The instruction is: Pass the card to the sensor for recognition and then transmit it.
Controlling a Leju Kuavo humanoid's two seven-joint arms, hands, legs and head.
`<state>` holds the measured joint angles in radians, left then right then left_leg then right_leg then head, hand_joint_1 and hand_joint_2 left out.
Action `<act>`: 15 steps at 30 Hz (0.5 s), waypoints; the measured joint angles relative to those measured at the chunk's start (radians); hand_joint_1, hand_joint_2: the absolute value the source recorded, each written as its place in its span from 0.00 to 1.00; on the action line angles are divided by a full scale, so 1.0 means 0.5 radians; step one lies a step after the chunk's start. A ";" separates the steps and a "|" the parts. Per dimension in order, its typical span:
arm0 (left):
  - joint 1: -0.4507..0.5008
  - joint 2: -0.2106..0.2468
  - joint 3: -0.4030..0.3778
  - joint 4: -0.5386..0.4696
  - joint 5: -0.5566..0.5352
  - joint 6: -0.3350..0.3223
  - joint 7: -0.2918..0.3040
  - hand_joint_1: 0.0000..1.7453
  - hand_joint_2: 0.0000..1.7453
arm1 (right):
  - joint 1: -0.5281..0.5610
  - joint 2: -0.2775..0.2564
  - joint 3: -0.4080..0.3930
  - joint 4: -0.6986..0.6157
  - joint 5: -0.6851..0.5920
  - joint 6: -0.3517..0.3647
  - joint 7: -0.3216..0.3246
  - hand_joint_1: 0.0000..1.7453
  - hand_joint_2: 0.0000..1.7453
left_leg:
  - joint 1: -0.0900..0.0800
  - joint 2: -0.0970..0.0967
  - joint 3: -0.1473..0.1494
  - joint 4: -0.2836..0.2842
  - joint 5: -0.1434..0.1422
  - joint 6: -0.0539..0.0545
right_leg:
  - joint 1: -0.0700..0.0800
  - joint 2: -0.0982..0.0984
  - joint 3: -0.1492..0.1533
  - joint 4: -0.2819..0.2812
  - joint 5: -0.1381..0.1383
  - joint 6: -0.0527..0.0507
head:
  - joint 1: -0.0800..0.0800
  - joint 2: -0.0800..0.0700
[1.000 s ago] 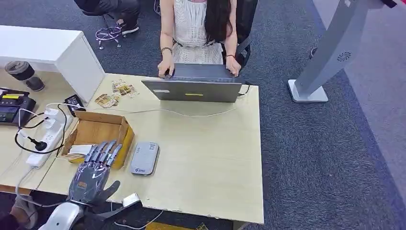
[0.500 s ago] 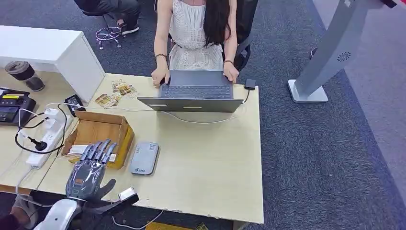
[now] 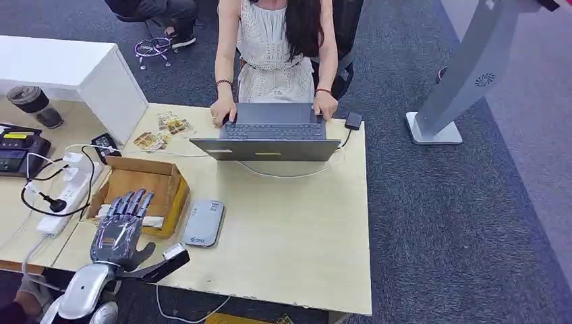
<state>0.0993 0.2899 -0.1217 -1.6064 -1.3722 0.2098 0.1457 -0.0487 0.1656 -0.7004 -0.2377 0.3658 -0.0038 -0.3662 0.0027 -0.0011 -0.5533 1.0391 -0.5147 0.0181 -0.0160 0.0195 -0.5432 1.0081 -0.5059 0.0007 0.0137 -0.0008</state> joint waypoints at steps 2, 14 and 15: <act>0.000 -0.005 0.019 0.017 0.007 0.008 -0.006 0.00 1.00 | -0.002 0.000 0.000 0.001 0.004 -0.001 0.001 0.00 0.00 | 0.000 0.000 0.000 0.000 0.000 0.000 | 0.000 0.000 0.000 0.000 0.000 0.000 | 0.000 0.000; 0.018 -0.009 0.098 0.025 0.042 0.014 -0.018 0.00 1.00 | -0.002 0.001 0.001 0.002 0.029 0.000 0.001 0.00 0.00 | 0.000 -0.001 0.000 0.000 0.000 0.000 | 0.000 -0.001 0.000 0.000 0.000 0.000 | 0.000 0.000; 0.018 -0.009 0.106 0.025 0.044 0.012 -0.024 0.00 1.00 | -0.002 0.001 0.000 0.002 0.034 0.000 0.001 0.00 0.00 | 0.000 -0.001 0.000 0.000 0.000 0.000 | 0.000 -0.001 0.000 0.000 0.000 0.000 | 0.000 0.000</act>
<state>0.1083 0.2853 -0.0686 -1.5938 -1.3500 0.2159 0.1339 -0.0498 0.1659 -0.7004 -0.2369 0.3826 -0.0038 -0.3658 0.0027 -0.0014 -0.5533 1.0391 -0.5146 0.0179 -0.0160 0.0187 -0.5430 1.0082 -0.5059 0.0007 0.0137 -0.0008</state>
